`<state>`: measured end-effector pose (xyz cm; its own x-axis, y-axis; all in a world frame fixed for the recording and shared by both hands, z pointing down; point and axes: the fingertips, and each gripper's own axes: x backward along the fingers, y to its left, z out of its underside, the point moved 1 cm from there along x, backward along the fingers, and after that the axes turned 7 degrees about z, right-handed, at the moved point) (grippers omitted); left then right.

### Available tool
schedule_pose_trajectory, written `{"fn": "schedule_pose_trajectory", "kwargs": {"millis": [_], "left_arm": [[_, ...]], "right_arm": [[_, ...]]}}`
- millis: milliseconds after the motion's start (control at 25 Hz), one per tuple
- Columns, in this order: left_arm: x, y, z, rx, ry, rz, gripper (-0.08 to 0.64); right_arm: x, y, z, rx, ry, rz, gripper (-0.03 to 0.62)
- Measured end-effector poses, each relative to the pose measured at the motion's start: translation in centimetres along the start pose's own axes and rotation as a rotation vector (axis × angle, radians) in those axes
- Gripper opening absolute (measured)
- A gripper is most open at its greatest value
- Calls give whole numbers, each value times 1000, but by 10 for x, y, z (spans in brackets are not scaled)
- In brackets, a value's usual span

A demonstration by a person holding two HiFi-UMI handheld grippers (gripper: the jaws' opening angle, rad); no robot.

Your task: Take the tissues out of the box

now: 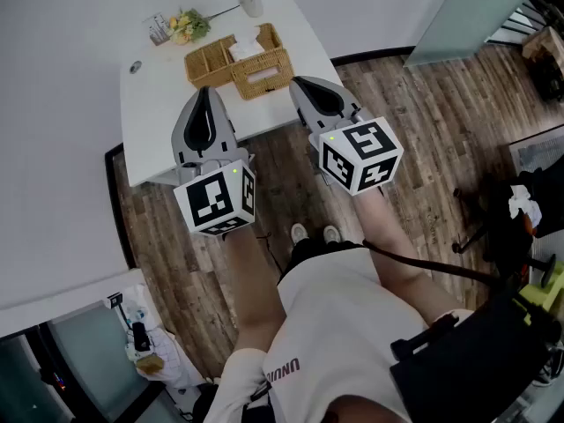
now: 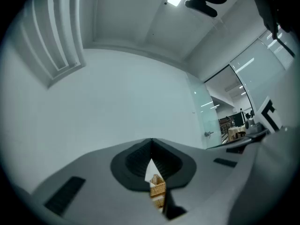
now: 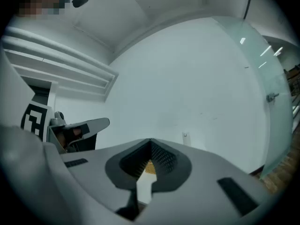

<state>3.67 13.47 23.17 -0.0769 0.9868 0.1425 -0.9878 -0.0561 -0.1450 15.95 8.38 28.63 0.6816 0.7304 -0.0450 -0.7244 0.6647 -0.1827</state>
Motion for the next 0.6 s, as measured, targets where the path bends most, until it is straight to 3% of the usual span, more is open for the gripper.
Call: {"fn": "schedule_pose_trajectory", "kwargs": {"millis": [600], "left_arm": [[1, 11, 1, 3, -4, 3, 14]], "right_arm": [[-10, 8, 4, -16, 9, -16, 20]]}}
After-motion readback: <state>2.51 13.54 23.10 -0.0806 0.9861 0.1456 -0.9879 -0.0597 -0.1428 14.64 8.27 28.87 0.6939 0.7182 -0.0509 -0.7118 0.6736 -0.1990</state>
